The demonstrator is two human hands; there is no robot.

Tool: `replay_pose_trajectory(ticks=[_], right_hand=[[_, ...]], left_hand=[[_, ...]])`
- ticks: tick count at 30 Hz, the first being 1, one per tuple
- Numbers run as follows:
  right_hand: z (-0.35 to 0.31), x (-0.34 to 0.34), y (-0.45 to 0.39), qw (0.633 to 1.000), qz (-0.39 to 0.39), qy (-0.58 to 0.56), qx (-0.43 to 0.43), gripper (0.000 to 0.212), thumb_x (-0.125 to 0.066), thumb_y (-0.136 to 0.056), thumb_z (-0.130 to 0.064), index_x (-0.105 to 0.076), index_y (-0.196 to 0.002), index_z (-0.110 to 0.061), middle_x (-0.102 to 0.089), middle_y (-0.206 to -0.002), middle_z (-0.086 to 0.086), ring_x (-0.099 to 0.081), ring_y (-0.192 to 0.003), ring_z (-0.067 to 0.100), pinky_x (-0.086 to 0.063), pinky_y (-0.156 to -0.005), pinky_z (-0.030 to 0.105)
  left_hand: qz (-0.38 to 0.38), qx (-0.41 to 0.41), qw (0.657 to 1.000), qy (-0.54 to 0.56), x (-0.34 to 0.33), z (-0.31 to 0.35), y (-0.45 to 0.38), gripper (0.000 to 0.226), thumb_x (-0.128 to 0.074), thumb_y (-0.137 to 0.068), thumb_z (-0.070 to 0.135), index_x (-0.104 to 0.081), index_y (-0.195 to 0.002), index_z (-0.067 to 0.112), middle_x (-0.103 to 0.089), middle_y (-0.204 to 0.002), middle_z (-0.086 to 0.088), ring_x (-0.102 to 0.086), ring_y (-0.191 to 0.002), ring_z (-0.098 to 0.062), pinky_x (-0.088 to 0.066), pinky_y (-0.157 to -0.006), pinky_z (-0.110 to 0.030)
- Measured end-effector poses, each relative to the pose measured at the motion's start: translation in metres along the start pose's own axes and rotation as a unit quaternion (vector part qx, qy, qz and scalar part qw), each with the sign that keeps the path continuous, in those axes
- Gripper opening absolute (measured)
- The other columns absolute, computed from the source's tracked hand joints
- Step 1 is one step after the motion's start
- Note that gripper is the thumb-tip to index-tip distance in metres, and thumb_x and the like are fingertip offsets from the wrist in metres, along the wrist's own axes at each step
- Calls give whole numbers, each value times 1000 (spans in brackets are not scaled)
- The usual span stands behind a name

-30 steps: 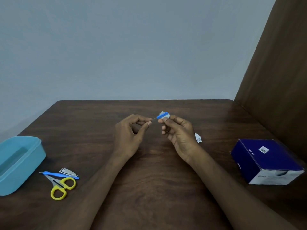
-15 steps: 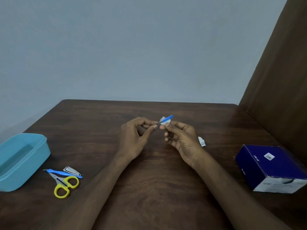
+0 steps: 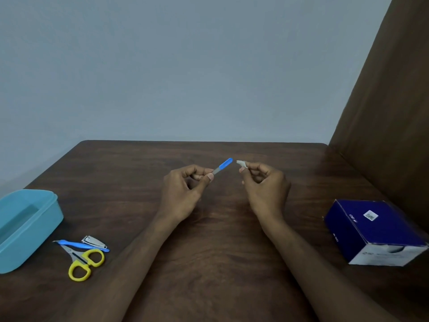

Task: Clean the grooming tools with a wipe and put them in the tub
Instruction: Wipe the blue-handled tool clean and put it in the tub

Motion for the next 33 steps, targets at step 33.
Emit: replay_pose_trajectory(ticks=[33], right_hand=[[-21, -4, 19, 906, -17, 274, 322, 23, -73, -91, -27, -80, -110, -38, -78, -90, -9, -76, -73, 24, -55, -50, 36]], left_hand=[[11, -102, 991, -81, 2, 1, 2, 12, -85, -92, 20, -86, -97, 30, -75, -80, 11, -62, -61, -8, -50, -61, -22]])
Point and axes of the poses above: each hand's wrist, its own y-axis away from the middle knuckle, its own x-axis out of the back of the hand, z = x × y, the point moved 2 cm from there along -y, towards the middle knuckle
